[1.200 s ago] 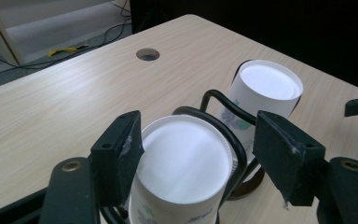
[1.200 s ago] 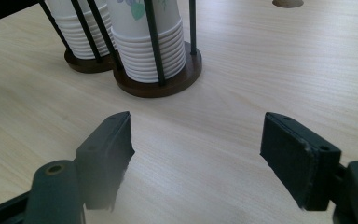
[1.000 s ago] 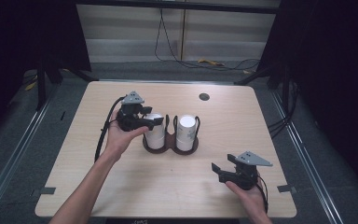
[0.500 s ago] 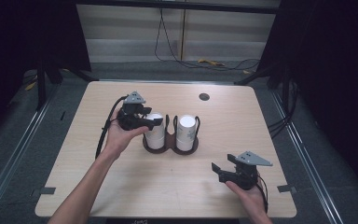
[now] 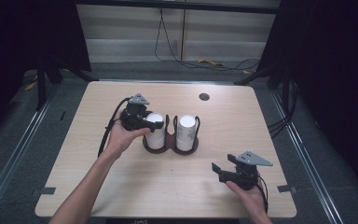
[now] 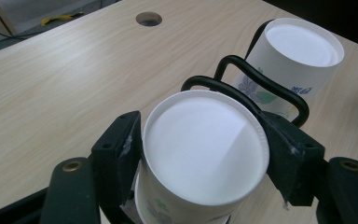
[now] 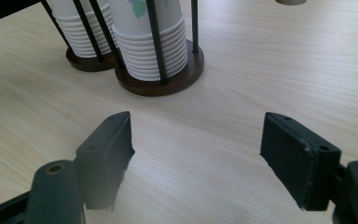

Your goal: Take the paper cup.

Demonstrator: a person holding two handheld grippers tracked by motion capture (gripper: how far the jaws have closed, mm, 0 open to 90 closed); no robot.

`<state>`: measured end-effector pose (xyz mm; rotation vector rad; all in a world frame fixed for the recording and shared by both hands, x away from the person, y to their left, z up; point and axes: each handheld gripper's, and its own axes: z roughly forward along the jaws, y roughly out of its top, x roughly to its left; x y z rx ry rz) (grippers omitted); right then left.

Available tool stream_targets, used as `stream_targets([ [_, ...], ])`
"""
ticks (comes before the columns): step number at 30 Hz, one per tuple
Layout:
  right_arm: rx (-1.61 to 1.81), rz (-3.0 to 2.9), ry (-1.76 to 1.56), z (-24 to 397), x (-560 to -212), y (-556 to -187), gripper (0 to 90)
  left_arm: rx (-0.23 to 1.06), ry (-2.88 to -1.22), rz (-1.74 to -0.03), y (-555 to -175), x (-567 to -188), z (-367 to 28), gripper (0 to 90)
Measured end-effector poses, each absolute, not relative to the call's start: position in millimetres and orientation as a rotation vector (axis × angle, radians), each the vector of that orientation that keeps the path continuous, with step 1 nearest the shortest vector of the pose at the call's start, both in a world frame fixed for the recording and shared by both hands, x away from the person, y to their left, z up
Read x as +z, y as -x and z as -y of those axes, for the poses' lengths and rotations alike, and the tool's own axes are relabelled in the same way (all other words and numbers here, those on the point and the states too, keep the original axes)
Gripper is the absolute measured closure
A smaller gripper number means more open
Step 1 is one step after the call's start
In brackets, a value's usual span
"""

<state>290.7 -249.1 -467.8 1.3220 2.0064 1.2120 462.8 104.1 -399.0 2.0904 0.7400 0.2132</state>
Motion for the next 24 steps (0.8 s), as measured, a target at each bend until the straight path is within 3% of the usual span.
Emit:
stream_targets([
  [5, 1.210, -2.005, -1.323, 249.2, -467.9, -290.6, 25.1, 0.171, -2.097, -0.749, -467.4, -403.3, -103.7, 31.3],
  [24, 1.210, -2.003, -1.334, 249.6, -468.1, -291.2, 25.4, 0.198, -2.081, -0.740, -468.7, -395.8, -99.8, 33.9],
])
